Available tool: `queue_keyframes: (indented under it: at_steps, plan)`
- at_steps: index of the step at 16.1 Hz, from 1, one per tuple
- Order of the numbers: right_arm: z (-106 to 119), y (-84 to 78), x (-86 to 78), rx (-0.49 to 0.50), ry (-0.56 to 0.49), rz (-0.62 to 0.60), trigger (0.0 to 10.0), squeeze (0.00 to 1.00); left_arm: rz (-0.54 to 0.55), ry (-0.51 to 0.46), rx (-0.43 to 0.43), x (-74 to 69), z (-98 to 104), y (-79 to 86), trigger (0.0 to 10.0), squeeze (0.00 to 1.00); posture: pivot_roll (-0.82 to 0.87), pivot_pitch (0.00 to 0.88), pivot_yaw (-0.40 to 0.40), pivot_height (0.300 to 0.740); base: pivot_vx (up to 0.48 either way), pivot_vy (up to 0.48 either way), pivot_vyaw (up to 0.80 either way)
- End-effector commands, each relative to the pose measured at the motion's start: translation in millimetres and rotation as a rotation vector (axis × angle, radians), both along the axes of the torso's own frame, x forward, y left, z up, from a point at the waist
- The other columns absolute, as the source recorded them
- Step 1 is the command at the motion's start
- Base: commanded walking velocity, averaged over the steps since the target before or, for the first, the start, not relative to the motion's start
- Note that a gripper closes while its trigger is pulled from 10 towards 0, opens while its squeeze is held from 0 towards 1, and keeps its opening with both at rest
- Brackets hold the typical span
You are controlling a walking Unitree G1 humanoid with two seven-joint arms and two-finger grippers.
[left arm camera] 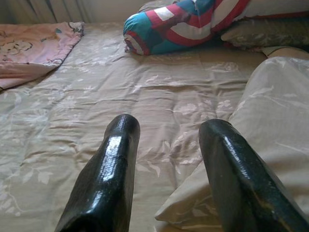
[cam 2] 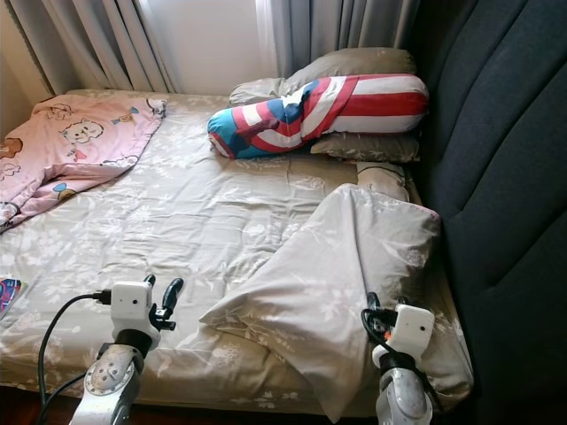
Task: Clean up the room
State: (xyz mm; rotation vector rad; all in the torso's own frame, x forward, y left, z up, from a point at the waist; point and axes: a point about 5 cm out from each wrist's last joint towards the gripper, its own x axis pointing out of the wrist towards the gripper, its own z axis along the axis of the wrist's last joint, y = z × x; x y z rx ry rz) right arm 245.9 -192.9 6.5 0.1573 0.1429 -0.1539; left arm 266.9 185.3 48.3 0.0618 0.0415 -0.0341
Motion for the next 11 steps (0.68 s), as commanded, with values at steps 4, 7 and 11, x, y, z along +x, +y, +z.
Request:
queue_keyframes:
  at_steps: [4,7,11]
  plan:
    - [2.6,2.1,3.7,0.015,0.006,-0.004,10.0,0.0,-0.011,0.003,-0.011,-0.9,1.9,-2.9,10.0,0.0,-0.05,0.009,-0.012,0.74,0.0,0.0,-0.51]
    - [3.2,2.6,3.9,0.01,0.001,-0.003,10.0,0.0,-0.014,0.004,-0.011,-0.5,2.3,-3.4,10.0,0.0,-0.05,0.009,-0.011,0.74,0.0,0.0,-0.46]
    - [4.7,6.0,5.9,0.015,-0.003,0.004,10.0,0.0,-0.019,0.001,-0.012,0.4,3.7,-5.6,10.0,0.0,-0.04,0.009,-0.014,0.74,0.0,0.0,0.0]
